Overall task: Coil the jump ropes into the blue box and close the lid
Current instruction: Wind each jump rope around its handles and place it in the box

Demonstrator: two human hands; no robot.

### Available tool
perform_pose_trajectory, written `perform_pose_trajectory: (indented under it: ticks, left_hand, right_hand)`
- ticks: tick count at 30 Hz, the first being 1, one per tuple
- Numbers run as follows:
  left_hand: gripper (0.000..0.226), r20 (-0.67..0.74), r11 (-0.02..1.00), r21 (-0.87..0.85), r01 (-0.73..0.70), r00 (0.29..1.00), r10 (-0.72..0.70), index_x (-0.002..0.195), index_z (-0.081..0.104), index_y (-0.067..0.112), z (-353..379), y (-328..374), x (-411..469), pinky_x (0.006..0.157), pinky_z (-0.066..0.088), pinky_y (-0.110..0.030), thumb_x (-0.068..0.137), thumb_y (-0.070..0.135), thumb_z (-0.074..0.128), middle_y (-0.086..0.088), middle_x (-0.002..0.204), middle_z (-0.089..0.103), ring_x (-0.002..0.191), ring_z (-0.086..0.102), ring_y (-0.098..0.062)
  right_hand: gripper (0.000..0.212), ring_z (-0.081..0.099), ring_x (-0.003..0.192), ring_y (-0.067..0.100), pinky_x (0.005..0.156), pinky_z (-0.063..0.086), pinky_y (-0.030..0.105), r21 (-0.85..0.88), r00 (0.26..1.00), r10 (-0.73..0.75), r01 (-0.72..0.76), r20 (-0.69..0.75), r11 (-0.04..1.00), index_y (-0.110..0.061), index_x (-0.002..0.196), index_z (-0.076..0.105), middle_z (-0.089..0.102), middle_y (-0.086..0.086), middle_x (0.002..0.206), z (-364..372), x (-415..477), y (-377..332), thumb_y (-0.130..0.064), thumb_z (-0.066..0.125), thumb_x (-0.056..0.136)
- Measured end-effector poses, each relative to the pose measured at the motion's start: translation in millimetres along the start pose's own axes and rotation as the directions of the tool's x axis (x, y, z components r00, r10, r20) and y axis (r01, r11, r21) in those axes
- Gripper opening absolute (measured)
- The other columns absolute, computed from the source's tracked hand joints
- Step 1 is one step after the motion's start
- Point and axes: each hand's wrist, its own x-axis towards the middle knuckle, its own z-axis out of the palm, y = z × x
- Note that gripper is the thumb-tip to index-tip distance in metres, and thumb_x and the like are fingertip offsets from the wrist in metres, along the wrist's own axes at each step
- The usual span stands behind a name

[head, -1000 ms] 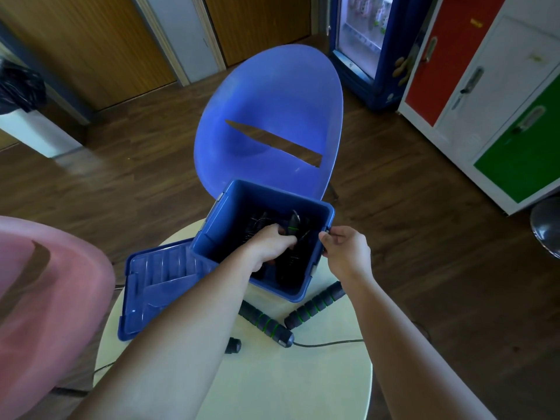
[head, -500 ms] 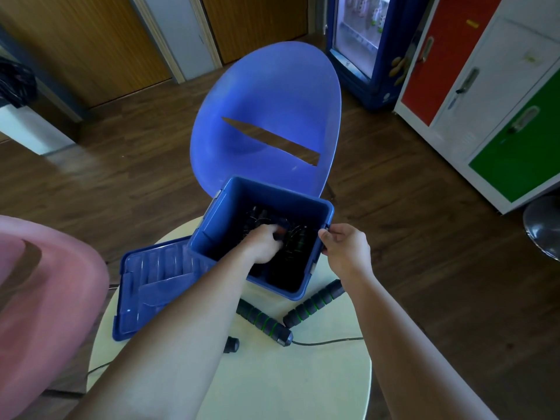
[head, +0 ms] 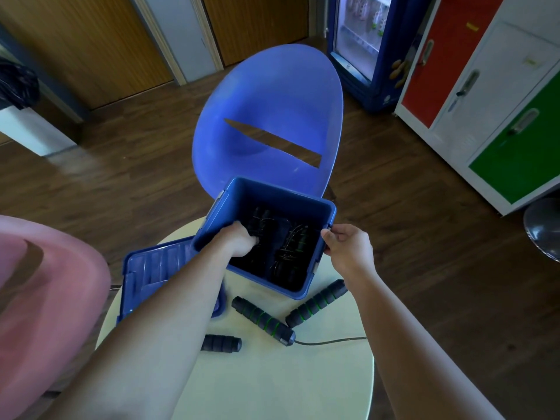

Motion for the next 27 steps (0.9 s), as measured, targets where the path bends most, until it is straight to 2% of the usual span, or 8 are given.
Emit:
perform_pose_trajectory:
  ticks: [2, 6, 9, 12, 16, 19, 23, 27]
  left_hand:
    - [0.072, 0.054, 0.997, -0.039, -0.06, 0.997, 0.062, 0.144, 0.045, 0.005, -1, 1, 6, 0.101, 0.045, -0.038, 0.091, 0.049, 0.067, -0.017, 0.14, 0.056, 0.122, 0.055, -0.034]
    - [0.061, 0.082, 0.983, -0.064, -0.174, 0.98, 0.179, 0.137, 0.052, 0.009, 9, 8, 3, 0.095, 0.046, -0.035, 0.092, 0.049, 0.066, -0.01, 0.133, 0.061, 0.114, 0.059, -0.029]
    - [0.066, 0.097, 0.973, -0.011, -0.231, 0.968, 0.231, 0.144, 0.047, 0.011, 11, 11, 4, 0.098, 0.044, -0.035, 0.093, 0.048, 0.066, -0.012, 0.142, 0.057, 0.125, 0.056, -0.03]
    - [0.065, 0.12, 0.966, 0.008, -0.26, 0.959, 0.258, 0.145, 0.046, 0.013, 8, 8, 5, 0.095, 0.042, -0.033, 0.093, 0.044, 0.068, -0.011, 0.142, 0.056, 0.125, 0.055, -0.03]
    - [0.066, 0.158, 0.952, 0.049, -0.303, 0.943, 0.292, 0.149, 0.042, 0.017, 4, 3, 2, 0.102, 0.041, -0.035, 0.094, 0.042, 0.067, -0.009, 0.146, 0.053, 0.128, 0.053, -0.029]
    - [0.065, 0.214, 0.941, 0.148, -0.306, 0.938, 0.271, 0.153, 0.037, 0.02, 0, 7, -1, 0.106, 0.041, -0.039, 0.097, 0.043, 0.062, -0.011, 0.148, 0.051, 0.13, 0.052, -0.03]
    - [0.051, 0.243, 0.914, 0.28, -0.293, 0.943, 0.228, 0.14, 0.05, 0.011, 0, 17, -4, 0.099, 0.047, -0.041, 0.1, 0.043, 0.055, -0.012, 0.131, 0.061, 0.113, 0.059, -0.031]
    - [0.04, 0.111, 0.904, 0.36, -0.23, 0.973, 0.204, 0.119, 0.062, 0.01, 2, 23, -17, 0.082, 0.052, -0.041, 0.098, 0.043, 0.056, -0.012, 0.116, 0.064, 0.095, 0.062, -0.034]
  right_hand:
    - [0.028, 0.072, 0.094, 0.017, 0.093, 0.058, 0.042, 0.003, 1.0, 0.002, -0.002, -0.001, 1.0, -0.017, 0.116, 0.07, 0.076, -0.006, 0.094, -1, 0, 0, -0.031, 0.069, 0.092]
    - [0.028, 0.072, 0.093, 0.016, 0.092, 0.058, 0.042, 0.014, 1.0, 0.007, -0.007, 0.001, 1.0, -0.017, 0.116, 0.07, 0.076, -0.005, 0.096, -1, 1, 1, -0.031, 0.069, 0.092]
    - [0.027, 0.073, 0.091, 0.016, 0.09, 0.059, 0.042, 0.022, 1.0, 0.007, -0.007, 0.007, 1.0, -0.016, 0.114, 0.071, 0.076, -0.004, 0.095, -1, 2, 1, -0.031, 0.07, 0.092]
    - [0.024, 0.073, 0.087, 0.015, 0.091, 0.059, 0.041, 0.02, 1.0, 0.012, -0.012, 0.006, 1.0, -0.016, 0.112, 0.071, 0.076, -0.005, 0.093, -2, 2, 0, -0.029, 0.069, 0.092]
    - [0.024, 0.073, 0.091, 0.017, 0.091, 0.058, 0.042, 0.004, 1.0, 0.018, -0.018, -0.009, 1.0, -0.019, 0.111, 0.072, 0.076, -0.006, 0.092, -1, 0, 1, -0.032, 0.07, 0.092]
    - [0.023, 0.073, 0.09, 0.018, 0.091, 0.059, 0.043, -0.012, 1.0, 0.01, -0.01, -0.007, 1.0, -0.018, 0.111, 0.072, 0.076, -0.004, 0.093, -2, 1, -1, -0.031, 0.07, 0.091]
    - [0.022, 0.073, 0.089, 0.018, 0.09, 0.059, 0.043, 0.015, 1.0, 0.013, -0.013, 0.005, 1.0, -0.017, 0.109, 0.071, 0.076, -0.002, 0.092, -5, 2, -6, -0.029, 0.072, 0.09]
    - [0.021, 0.07, 0.09, 0.019, 0.088, 0.058, 0.041, -0.056, 1.0, -0.014, 0.013, -0.014, 0.998, -0.019, 0.108, 0.068, 0.072, -0.005, 0.092, -8, -9, -12, -0.032, 0.07, 0.092]
